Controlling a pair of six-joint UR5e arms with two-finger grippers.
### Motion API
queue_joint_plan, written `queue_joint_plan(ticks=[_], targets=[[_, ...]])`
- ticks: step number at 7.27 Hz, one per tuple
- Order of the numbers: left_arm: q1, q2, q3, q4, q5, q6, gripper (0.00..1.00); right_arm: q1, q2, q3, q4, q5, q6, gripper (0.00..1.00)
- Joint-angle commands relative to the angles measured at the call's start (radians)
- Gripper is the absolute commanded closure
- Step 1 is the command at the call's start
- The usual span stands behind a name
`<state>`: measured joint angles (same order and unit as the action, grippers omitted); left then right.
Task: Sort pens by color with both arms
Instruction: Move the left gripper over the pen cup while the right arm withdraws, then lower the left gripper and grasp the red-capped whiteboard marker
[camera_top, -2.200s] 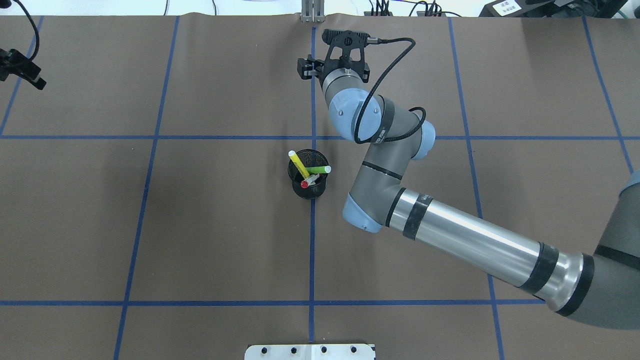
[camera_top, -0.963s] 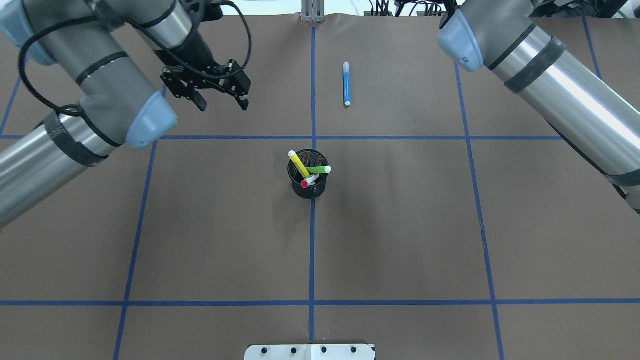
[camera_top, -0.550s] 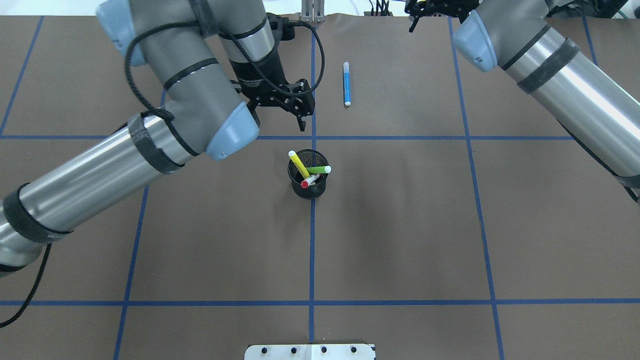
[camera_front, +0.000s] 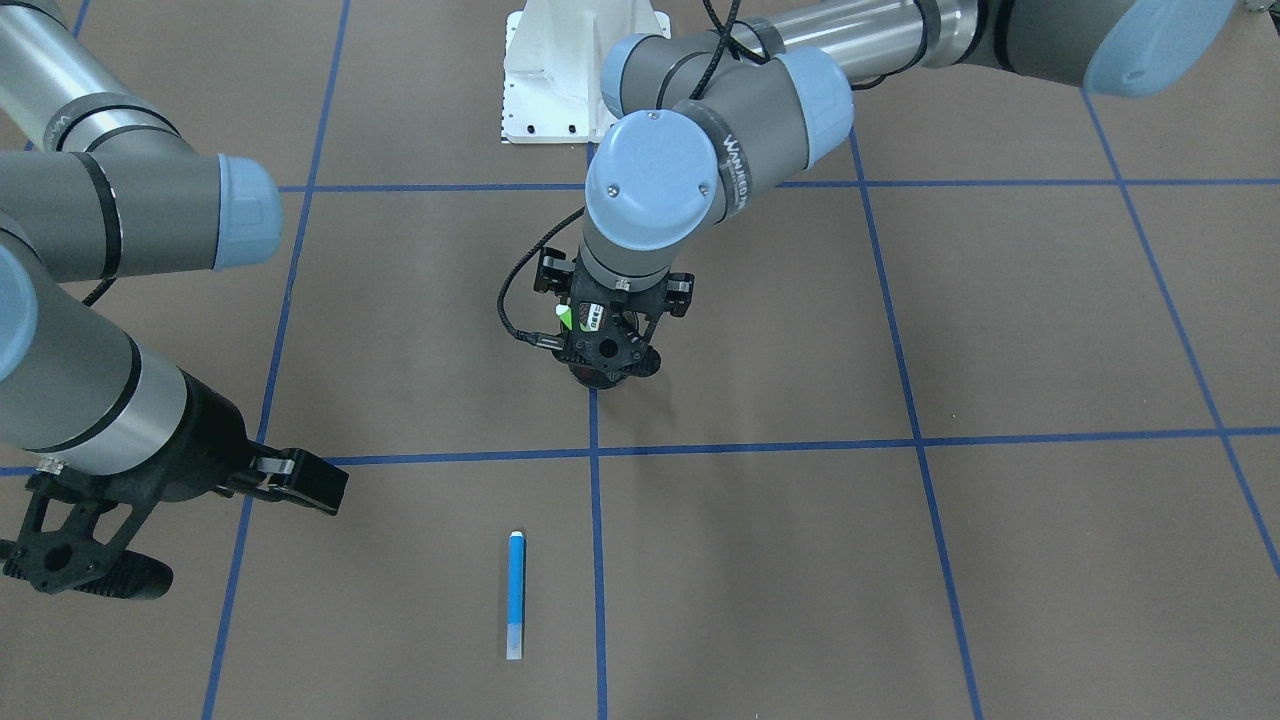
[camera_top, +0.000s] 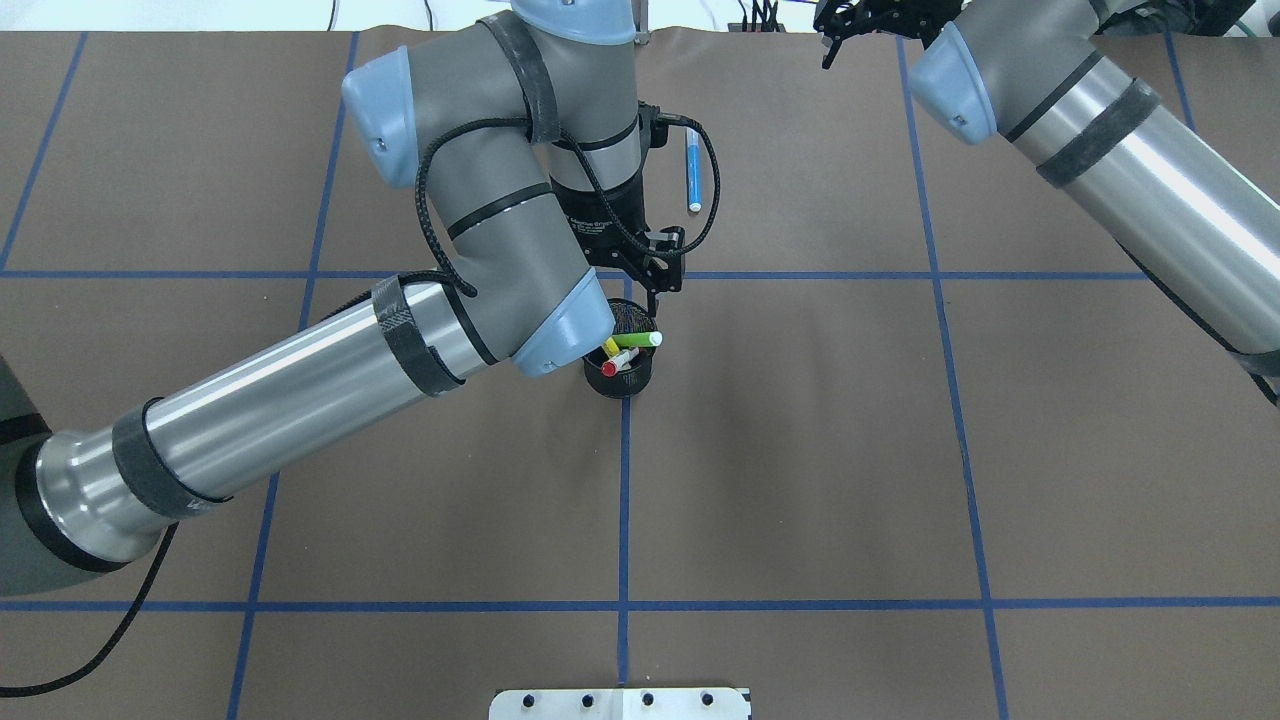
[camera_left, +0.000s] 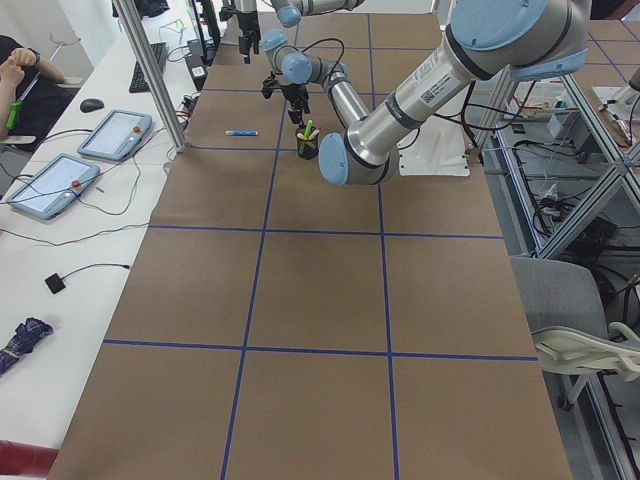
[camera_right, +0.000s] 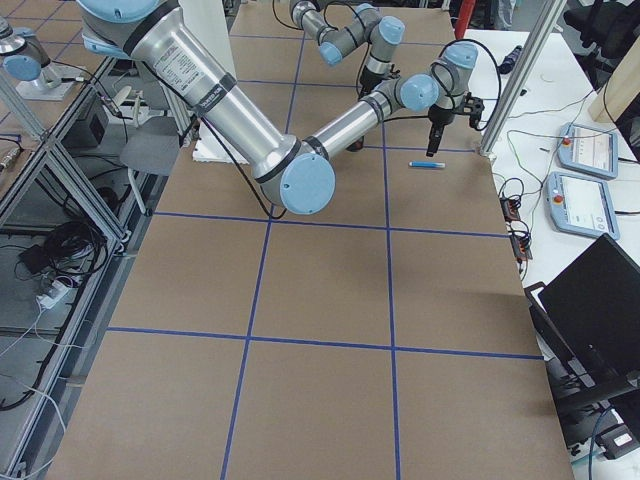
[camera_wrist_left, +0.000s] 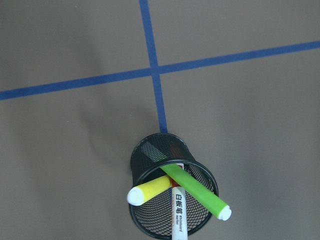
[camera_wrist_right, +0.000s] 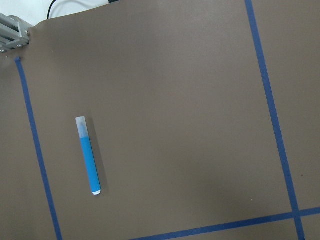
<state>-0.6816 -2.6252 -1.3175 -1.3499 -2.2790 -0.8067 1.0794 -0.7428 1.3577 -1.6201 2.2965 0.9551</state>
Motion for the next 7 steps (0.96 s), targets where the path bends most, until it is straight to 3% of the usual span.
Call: queue_joint_plan(ticks=[1, 7], targets=[[0.023, 0.007, 0.003, 0.0, 0.004, -0.006, 0.19, 0.001, 0.0, 0.0, 0.002, -0.002, -0.006, 0.0], [0.053, 0.028, -0.008, 0.0, 0.003, -0.058, 0.39, 0.008, 0.0, -0.002, 0.006, -0.003, -0.012, 0.0]])
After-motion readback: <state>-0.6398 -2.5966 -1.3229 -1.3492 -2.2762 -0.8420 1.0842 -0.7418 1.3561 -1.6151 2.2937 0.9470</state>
